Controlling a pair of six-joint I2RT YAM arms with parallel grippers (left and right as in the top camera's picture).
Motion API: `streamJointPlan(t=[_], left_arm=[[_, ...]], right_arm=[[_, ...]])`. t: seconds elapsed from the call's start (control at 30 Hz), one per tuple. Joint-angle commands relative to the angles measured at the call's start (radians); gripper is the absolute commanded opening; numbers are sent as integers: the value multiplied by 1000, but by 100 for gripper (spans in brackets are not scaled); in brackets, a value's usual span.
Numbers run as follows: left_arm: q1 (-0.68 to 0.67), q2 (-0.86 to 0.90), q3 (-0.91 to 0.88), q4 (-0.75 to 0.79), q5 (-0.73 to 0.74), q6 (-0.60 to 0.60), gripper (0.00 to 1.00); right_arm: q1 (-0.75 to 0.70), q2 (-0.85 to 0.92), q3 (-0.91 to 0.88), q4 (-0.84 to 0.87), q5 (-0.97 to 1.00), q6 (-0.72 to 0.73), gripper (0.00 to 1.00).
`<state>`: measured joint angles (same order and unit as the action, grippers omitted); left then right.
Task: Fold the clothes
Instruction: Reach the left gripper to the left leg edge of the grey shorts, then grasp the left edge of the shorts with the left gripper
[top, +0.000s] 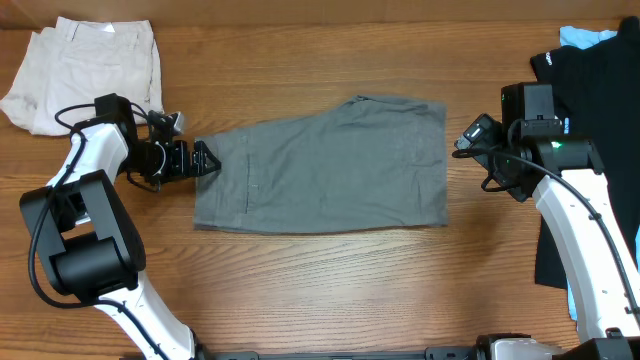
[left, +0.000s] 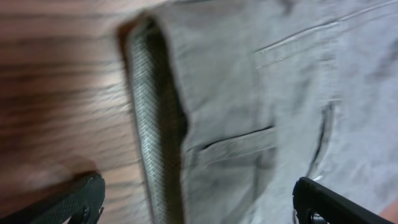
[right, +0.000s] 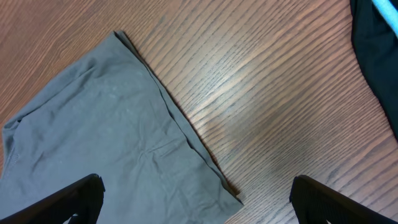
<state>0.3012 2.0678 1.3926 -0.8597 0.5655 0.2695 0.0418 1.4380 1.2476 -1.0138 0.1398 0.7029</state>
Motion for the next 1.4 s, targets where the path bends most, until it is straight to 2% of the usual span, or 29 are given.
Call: streamJointPlan(t=[0.0, 0.53, 0.67, 0.7, 0.73, 1.1, 1.17, 1.2, 1.23, 1.33, 1.37], left_arm=[[-26, 81, -17, 0, 27, 45, 100], [-87, 122, -19, -7, -45, 45, 100], [-87, 122, -19, -7, -45, 45, 89], [-87, 122, -19, -7, -45, 45, 90], [-87, 122, -19, -7, -45, 45, 100], [-87, 122, -19, -1, -50, 30, 100], [-87, 122, -19, 1, -60, 30, 61], [-87, 122, -19, 1, -66, 30, 45], [-87, 122, -19, 1, -72, 25, 35], [-87, 122, -19, 1, -86, 6, 19], [-87, 122, -19, 1, -87, 3, 9]], right_arm=[[2, -21, 5, 3, 14, 5, 100], [2, -21, 5, 3, -13, 4, 100], [2, -21, 5, 2, -13, 4, 100], [2, -21, 5, 2, -13, 4, 100], [2, -21, 5, 2, -13, 4, 100], [2, -21, 5, 3, -13, 4, 100], [2, -21, 5, 3, -13, 4, 100], [2, -21, 5, 3, -13, 4, 100], [2, -21, 5, 3, -13, 4, 100], [2, -21, 5, 3, -13, 4, 100], [2, -21, 5, 3, -13, 4, 100]])
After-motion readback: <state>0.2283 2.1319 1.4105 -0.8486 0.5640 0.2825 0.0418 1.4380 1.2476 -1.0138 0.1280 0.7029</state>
